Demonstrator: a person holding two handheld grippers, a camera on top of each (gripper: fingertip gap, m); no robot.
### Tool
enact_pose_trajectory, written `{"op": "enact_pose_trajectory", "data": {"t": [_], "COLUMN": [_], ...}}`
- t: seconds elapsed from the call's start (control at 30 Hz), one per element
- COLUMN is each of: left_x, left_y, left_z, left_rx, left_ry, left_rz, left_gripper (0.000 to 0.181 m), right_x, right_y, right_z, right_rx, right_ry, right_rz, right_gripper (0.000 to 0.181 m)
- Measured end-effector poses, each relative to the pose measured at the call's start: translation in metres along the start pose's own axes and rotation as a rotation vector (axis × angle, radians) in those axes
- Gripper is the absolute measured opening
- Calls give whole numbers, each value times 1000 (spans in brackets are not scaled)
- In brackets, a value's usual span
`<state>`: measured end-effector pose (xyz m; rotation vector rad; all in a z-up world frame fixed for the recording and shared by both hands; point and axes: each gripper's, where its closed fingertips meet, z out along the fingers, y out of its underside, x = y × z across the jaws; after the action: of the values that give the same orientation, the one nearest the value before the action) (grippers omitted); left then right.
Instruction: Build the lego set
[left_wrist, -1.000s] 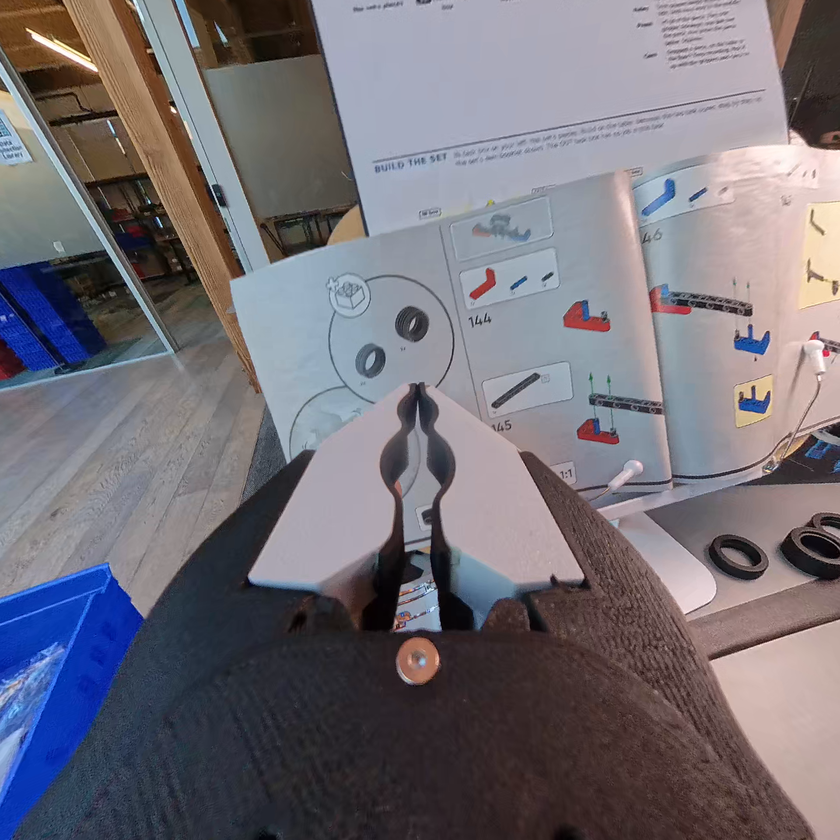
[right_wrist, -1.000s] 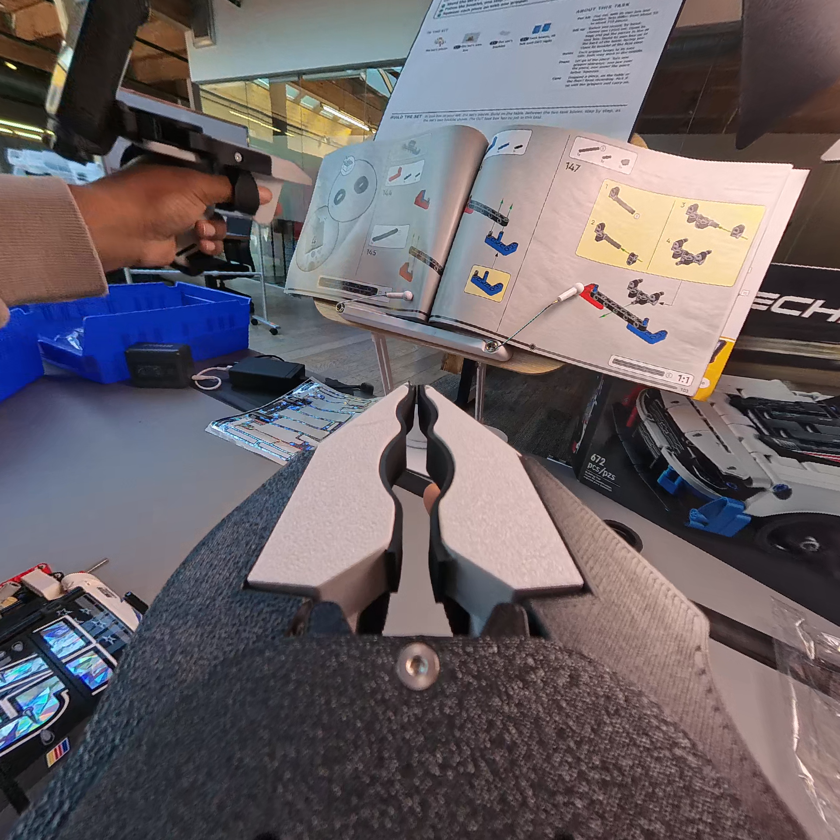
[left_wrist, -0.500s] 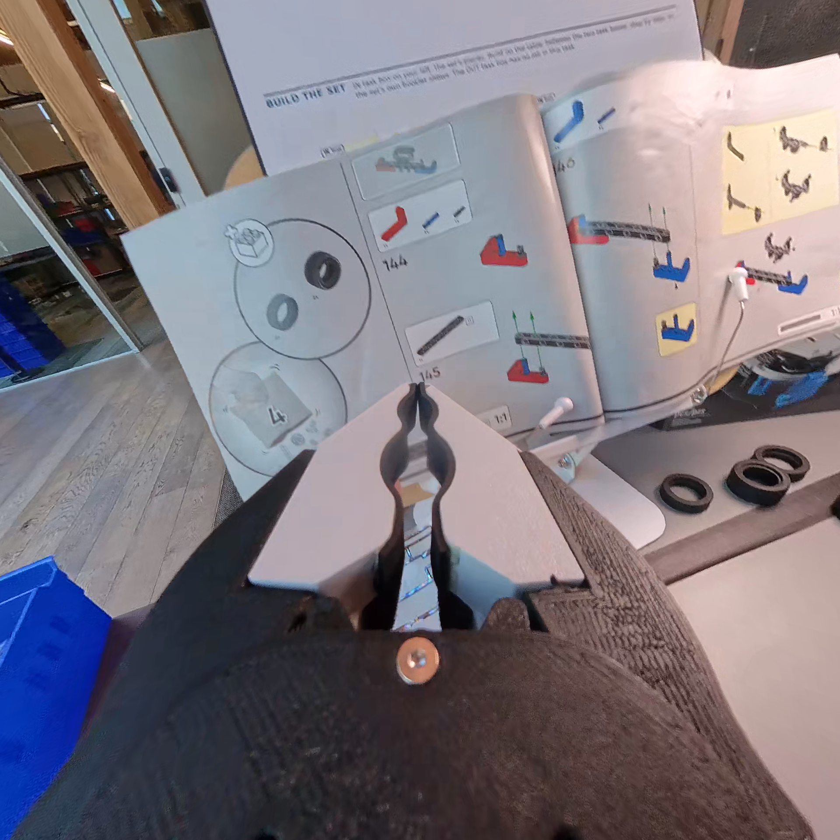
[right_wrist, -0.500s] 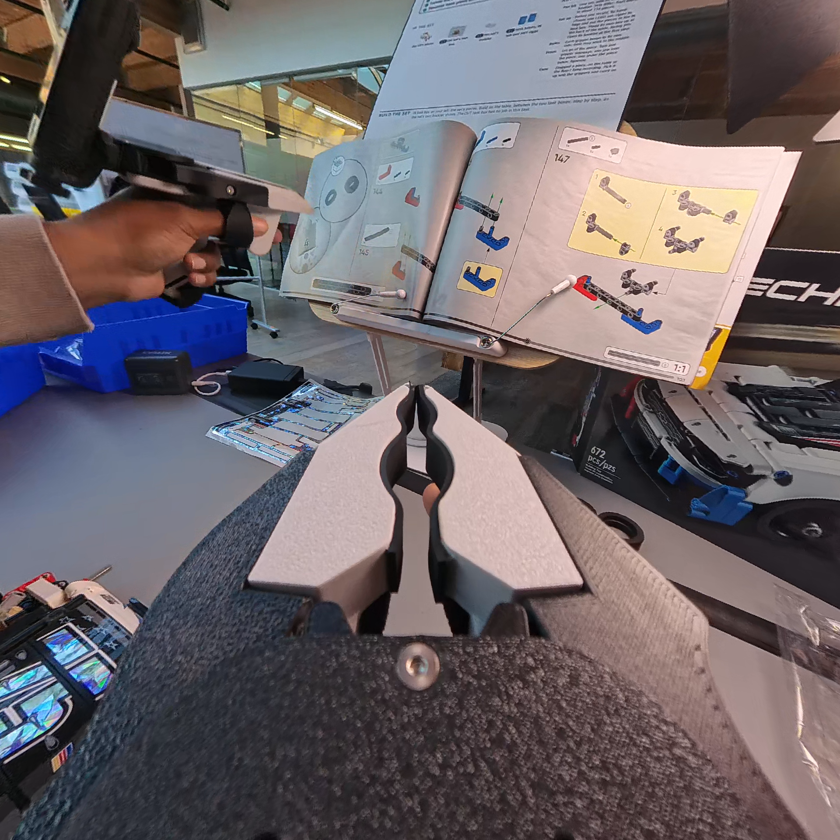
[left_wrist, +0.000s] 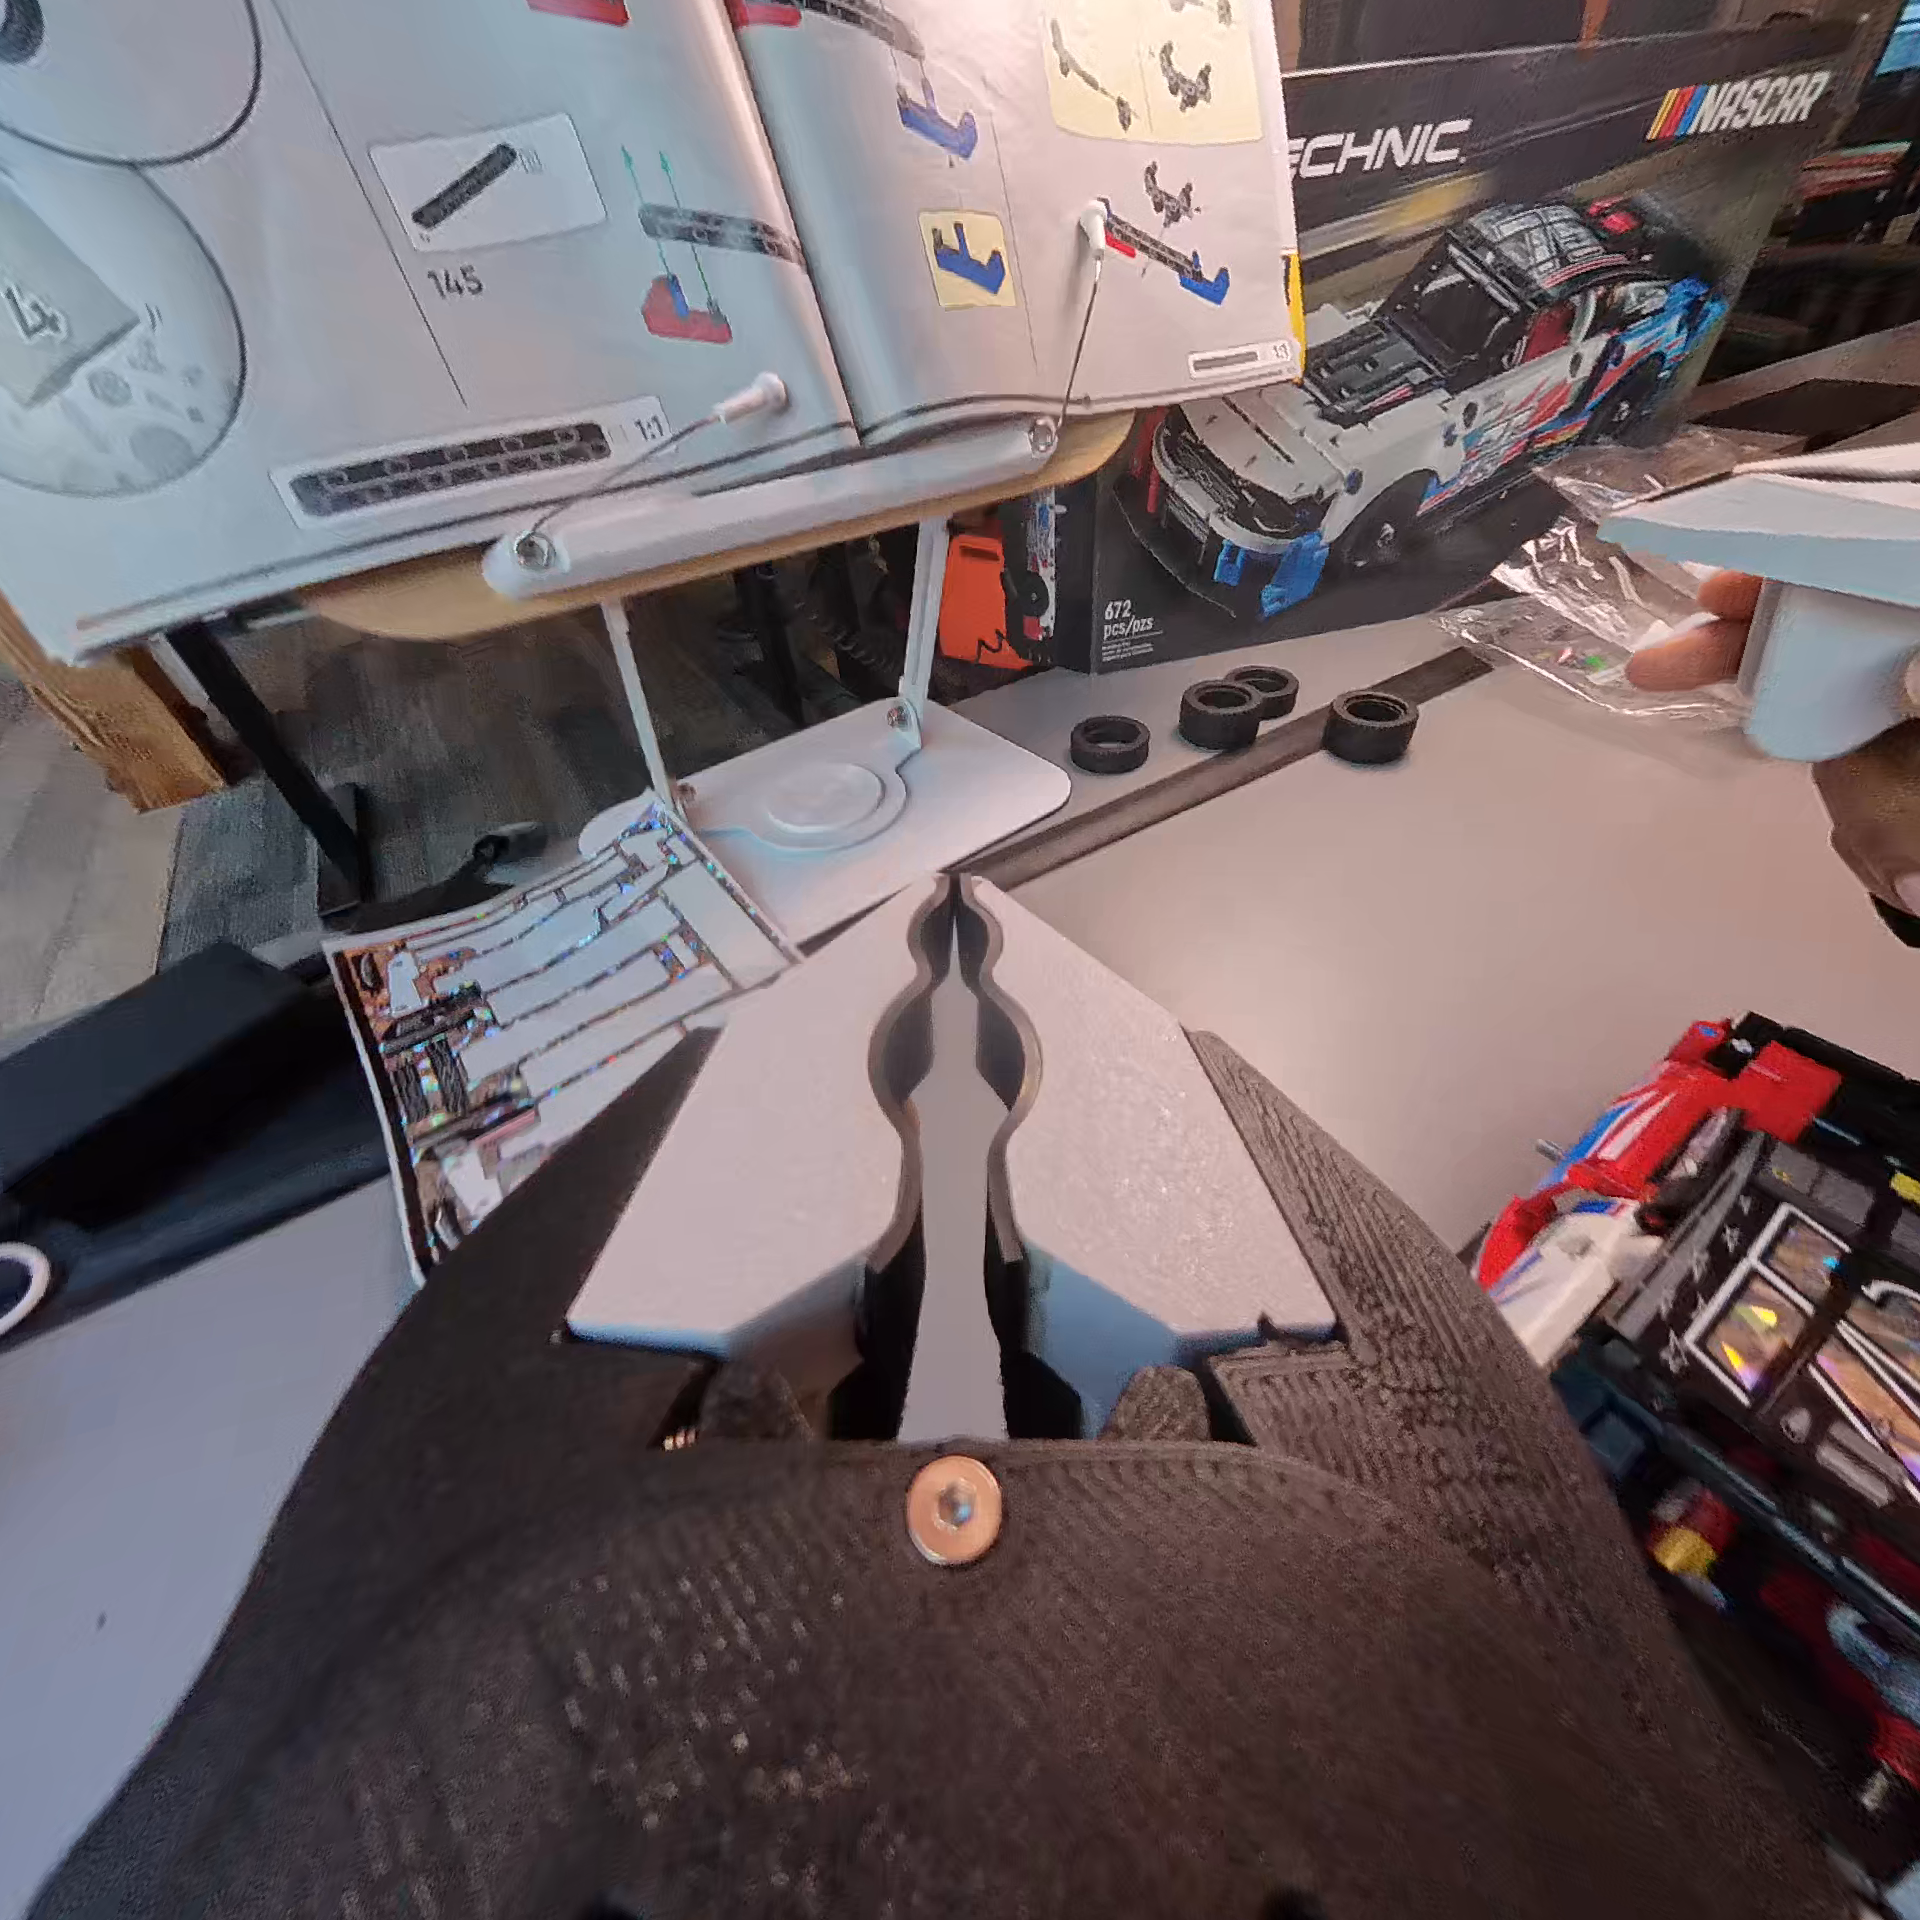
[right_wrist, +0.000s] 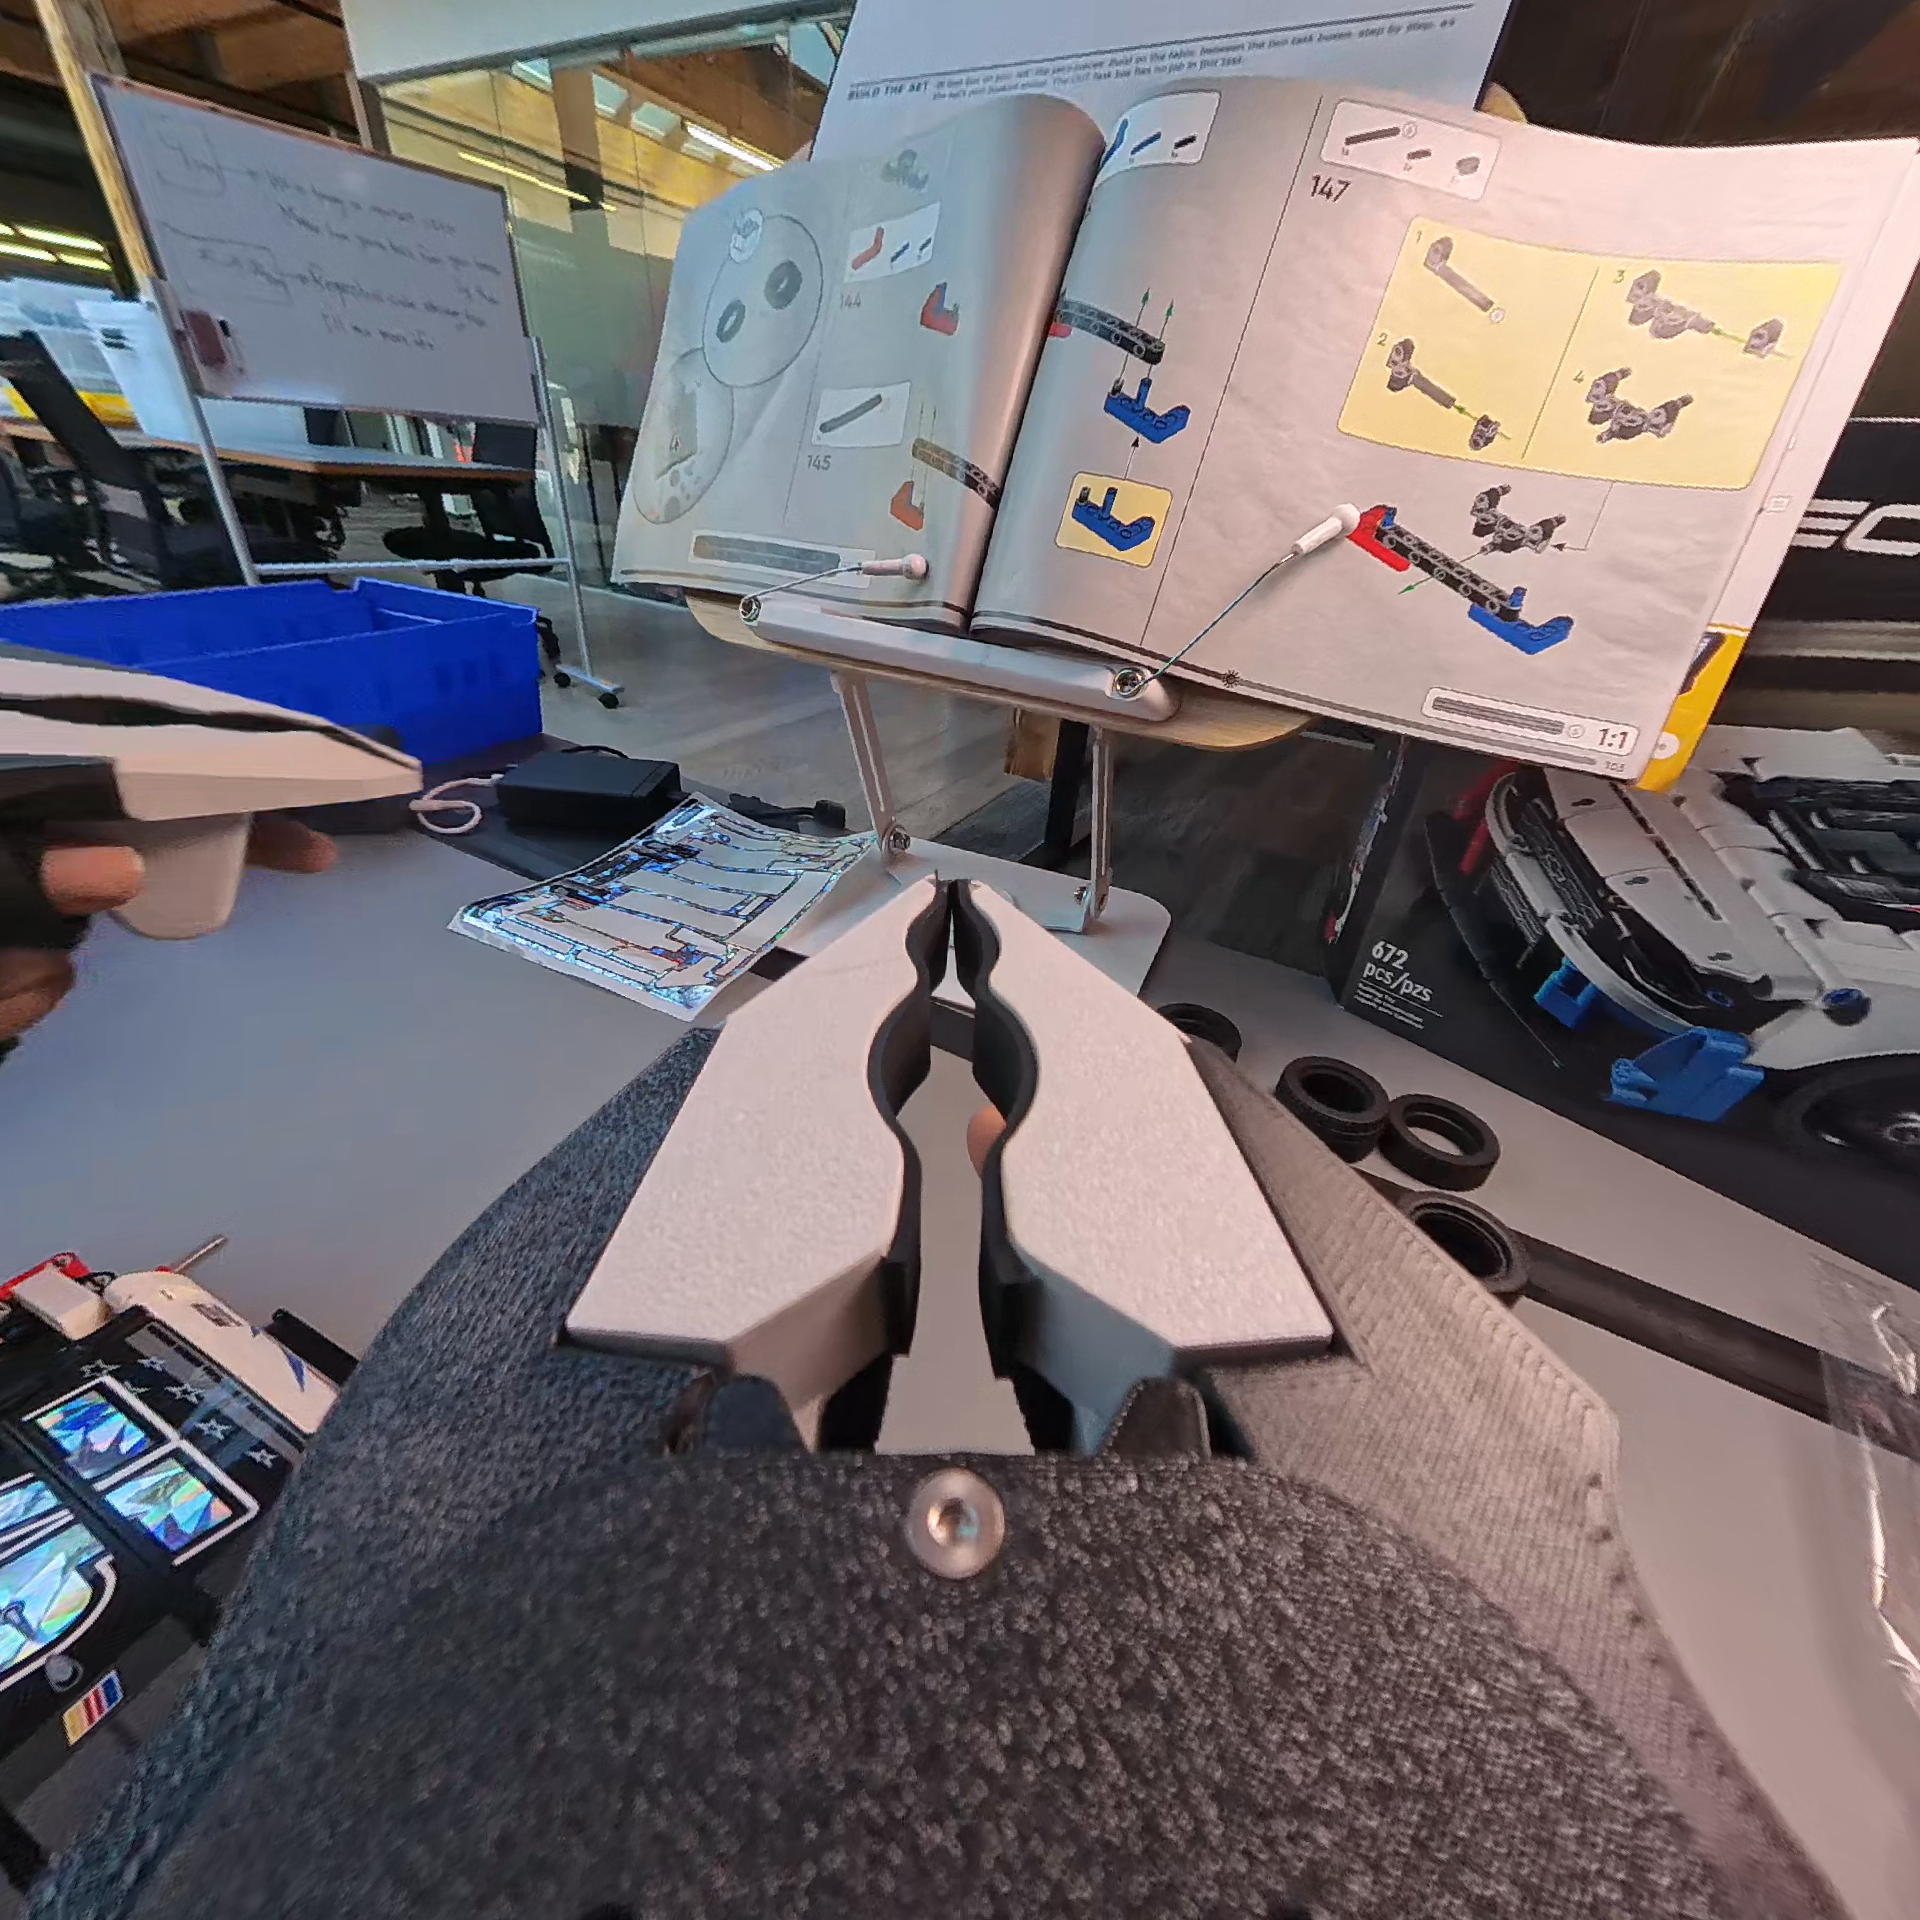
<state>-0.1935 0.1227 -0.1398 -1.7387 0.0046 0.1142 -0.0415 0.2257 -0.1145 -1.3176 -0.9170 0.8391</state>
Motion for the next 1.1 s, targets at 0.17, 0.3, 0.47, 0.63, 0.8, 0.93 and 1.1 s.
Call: {"op": "enact_pose_trajectory", "data": {"t": [0.17, 0.3, 0.47, 0.63, 0.8, 0.93, 1.1], "left_x": [-12, -15, -32, -40, -36, -28, -24], "left_y": [28, 29, 45, 40, 40, 42, 35], "left_z": [-37, -61, -69, -77, -75, -72, -75], "left_rx": [-54, -6, 3, 15, -3, -20, -6], "left_ry": [-80, -101, -172, -185, -170, -163, -168], "left_rz": [-82, -165, -117, -124, -130, -105, -91], "left_gripper": [0, 0, 0, 0, 0, 0, 0], "right_x": [12, 22, 69, 155, 206, 211, 205], "right_y": [11, 19, 10, 9, 82, 106, 103], "right_z": [2, 2, -15, -86, -172, -199, -192], "right_rx": [-27, -45, -34, -118, -402, -487, -470], "right_ry": [63, 81, 278, 598, 732, 736, 702], "right_rz": [4, 100, 44, -199, -63, 58, 59], "right_gripper": [3, 6, 15, 18, 28, 40, 43]}}
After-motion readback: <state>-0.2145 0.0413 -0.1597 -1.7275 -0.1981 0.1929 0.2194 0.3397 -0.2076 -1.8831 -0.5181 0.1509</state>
